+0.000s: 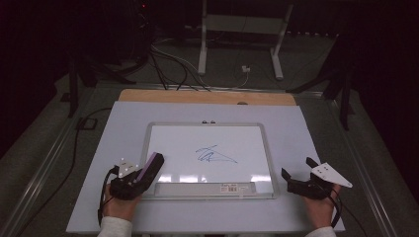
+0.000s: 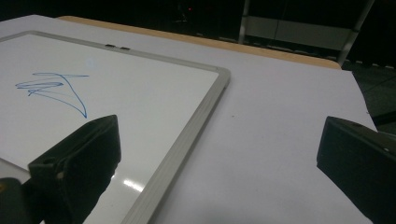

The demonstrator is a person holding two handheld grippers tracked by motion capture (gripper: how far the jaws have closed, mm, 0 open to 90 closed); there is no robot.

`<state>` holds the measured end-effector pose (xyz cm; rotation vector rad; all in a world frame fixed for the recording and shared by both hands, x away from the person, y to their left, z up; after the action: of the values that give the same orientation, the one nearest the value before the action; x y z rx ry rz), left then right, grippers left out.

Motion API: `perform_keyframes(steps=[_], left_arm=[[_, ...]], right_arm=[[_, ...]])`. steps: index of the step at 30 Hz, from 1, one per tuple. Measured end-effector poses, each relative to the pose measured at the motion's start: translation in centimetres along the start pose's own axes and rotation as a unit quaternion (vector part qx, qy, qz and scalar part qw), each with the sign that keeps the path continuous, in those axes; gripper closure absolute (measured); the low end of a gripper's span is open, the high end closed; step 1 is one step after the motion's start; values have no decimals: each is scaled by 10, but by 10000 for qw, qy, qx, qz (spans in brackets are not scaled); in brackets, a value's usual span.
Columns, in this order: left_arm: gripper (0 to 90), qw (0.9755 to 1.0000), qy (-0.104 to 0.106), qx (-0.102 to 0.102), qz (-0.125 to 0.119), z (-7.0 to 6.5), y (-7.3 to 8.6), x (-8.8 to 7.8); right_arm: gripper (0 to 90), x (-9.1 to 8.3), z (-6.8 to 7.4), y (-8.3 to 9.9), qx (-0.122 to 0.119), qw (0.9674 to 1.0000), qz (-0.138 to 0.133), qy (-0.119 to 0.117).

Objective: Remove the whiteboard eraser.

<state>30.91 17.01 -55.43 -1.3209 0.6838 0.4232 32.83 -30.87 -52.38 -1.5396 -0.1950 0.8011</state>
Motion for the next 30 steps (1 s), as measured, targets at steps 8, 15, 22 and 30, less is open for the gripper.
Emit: perform_keyframes(steps=[8, 15, 22, 30], left_arm=[[644, 9997, 12, -94, -246, 4, -12, -10], [643, 9990, -3, -180, -397, 9, -23, -13], [643, 9983, 40, -153, -570, 7, -38, -12], [643, 9976, 83, -104, -685, 4, -60, -7]], right_arm=[[1, 0, 0, 0, -2, 10000, 2, -6], [1, 0, 0, 0, 6, 10000, 0, -3], [1, 0, 0, 0, 11, 10000, -5, -6], [1, 0, 0, 1, 7, 10000, 3, 1]])
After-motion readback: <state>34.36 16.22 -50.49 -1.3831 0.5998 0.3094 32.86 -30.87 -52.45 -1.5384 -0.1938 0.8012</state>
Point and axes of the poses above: each handheld gripper's, and its own axes: x roughly forward along the jaws, y roughly out of its underside, z roughly to its left, the point moved 9 cm from there along x, roughly forward along the jaws, and after that the axes turned 15 degrees about -y, right-handed, at the moved point
